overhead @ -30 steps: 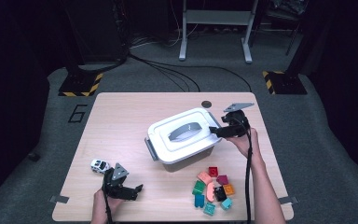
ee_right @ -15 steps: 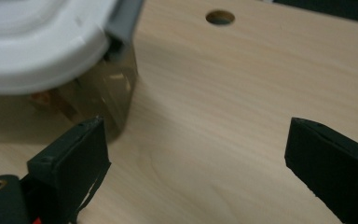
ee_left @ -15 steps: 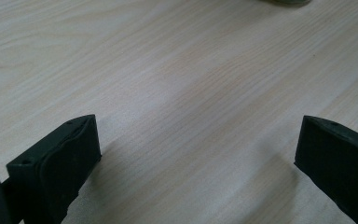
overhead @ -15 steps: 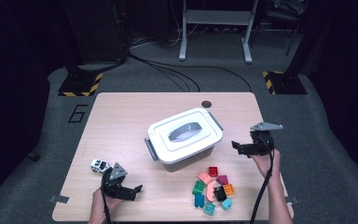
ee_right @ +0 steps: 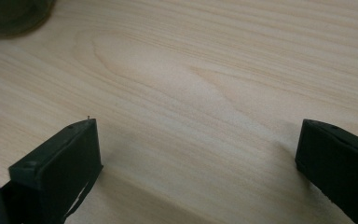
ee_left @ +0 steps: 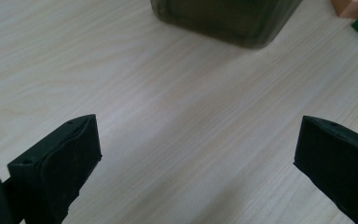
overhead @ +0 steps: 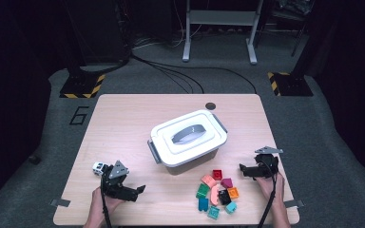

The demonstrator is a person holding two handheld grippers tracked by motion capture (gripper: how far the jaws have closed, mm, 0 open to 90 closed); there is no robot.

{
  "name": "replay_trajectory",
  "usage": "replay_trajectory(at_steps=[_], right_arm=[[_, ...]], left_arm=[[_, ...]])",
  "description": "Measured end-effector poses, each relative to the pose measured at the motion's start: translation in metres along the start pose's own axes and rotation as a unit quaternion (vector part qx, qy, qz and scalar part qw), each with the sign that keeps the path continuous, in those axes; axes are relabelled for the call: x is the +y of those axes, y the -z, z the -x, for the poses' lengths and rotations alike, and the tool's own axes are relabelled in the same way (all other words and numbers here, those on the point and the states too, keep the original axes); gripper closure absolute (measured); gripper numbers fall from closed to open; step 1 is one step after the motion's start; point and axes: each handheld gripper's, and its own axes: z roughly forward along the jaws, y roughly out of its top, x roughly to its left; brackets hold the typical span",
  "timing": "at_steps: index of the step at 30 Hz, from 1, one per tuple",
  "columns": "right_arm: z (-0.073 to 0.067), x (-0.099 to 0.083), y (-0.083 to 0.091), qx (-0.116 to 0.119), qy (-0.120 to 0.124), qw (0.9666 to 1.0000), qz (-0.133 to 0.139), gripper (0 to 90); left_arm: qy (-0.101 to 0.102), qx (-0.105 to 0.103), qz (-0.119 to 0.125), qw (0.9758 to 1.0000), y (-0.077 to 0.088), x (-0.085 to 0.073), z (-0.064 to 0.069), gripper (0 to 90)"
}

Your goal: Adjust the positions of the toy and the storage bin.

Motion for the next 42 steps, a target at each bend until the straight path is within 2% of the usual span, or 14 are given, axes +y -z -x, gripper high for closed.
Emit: replay_trajectory(at_steps=[1, 5, 12, 15, 16, 20, 24, 30, 33, 34, 36, 38, 40, 42], right_arm=[[0.001, 0.000, -0.001, -0.002, 0.010, 1.0000, 0.002, 0.0], [0.000, -0.002, -0.001, -0.005, 0.010, 0.9999, 0.010, 0.0], [0.000, -0.003, -0.001, -0.003, 0.004, 0.9999, 0.011, 0.3], [0.000, -0.003, 0.000, -0.005, 0.006, 0.9999, 0.011, 1.6], [0.000, -0.003, 0.000, -0.004, -0.001, 0.9999, 0.014, 2.6], [0.001, -0.003, 0.001, -0.007, 0.002, 0.9998, 0.017, 3.9], [0.000, -0.003, 0.001, -0.005, 0.001, 0.9999, 0.016, 4.7], [0.000, -0.003, 0.001, -0.003, 0.001, 0.9998, 0.018, 5.5], [0.000, -0.003, 0.001, -0.003, 0.001, 0.9998, 0.018, 5.7], [0.001, -0.003, 0.001, -0.003, 0.001, 0.9998, 0.018, 5.9], [0.001, -0.003, 0.001, -0.004, 0.003, 0.9998, 0.019, 6.2], [0.001, -0.003, 0.001, -0.003, 0.002, 0.9998, 0.020, 6.6], [0.001, -0.003, 0.001, -0.003, 0.002, 0.9998, 0.020, 6.9], [0.001, -0.003, 0.001, -0.001, 0.003, 0.9998, 0.020, 7.3]], left_arm=[[-0.003, 0.003, 0.003, 1.0000, 0.001, 0.003, 0.000, 0.9], [-0.014, -0.003, 0.015, 0.9998, 0.010, 0.020, -0.002, 1.6], [-0.017, -0.012, 0.038, 0.9991, 0.022, 0.048, -0.007, 2.5], [-0.024, -0.017, 0.046, 0.9985, 0.026, 0.065, -0.008, 3.6], [-0.030, -0.020, 0.046, 0.9983, 0.027, 0.072, -0.008, 3.6], [-0.049, -0.027, 0.052, 0.9971, 0.026, 0.101, -0.004, 3.3], [-0.064, -0.031, 0.053, 0.9961, 0.016, 0.130, 0.001, 1.8], [-0.080, -0.046, 0.039, 0.9950, -0.007, 0.161, 0.010, 0.0], [-0.094, -0.057, 0.034, 0.9934, -0.020, 0.174, 0.015, 0.2], [-0.100, -0.065, 0.034, 0.9922, -0.025, 0.178, 0.017, 2.3], [-0.113, -0.084, 0.038, 0.9894, -0.033, 0.186, 0.021, 18.7], [-0.121, -0.070, 0.036, 0.9896, -0.040, 0.192, 0.025, 21.4], [-0.128, -0.072, 0.034, 0.9886, -0.045, 0.198, 0.027, 33.0], [-0.127, -0.076, 0.031, 0.9885, -0.051, 0.203, 0.028, 35.0]])
